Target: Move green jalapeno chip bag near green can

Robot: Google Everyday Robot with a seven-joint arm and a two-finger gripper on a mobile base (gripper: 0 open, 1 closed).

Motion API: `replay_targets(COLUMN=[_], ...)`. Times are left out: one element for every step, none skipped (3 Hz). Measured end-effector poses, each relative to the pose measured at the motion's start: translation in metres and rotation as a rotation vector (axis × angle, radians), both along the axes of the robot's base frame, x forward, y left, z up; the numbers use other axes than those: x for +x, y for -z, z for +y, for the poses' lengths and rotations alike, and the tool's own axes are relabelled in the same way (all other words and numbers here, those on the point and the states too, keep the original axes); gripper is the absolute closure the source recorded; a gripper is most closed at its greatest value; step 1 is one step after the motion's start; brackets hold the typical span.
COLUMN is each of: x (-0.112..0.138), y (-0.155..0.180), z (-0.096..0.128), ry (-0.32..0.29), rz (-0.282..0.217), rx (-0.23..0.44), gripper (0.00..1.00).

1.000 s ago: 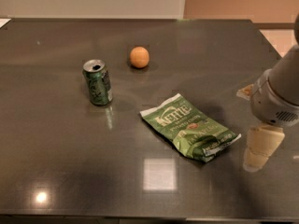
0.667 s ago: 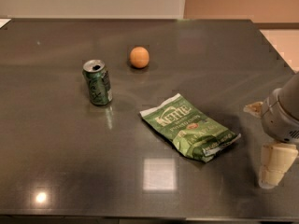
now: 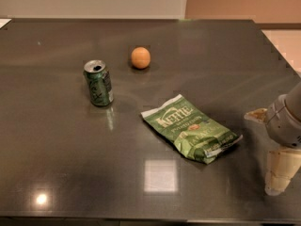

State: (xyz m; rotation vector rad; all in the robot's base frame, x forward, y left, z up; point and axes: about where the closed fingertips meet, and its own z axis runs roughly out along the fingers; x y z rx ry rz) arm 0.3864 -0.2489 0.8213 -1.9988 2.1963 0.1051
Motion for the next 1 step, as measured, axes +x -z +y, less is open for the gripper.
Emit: replay_targets(x=[0.0], y=[-0.0016], z=[0.0017], ry=[-0.005], rz=[0.002], rx=[0.009], gripper=[0.0])
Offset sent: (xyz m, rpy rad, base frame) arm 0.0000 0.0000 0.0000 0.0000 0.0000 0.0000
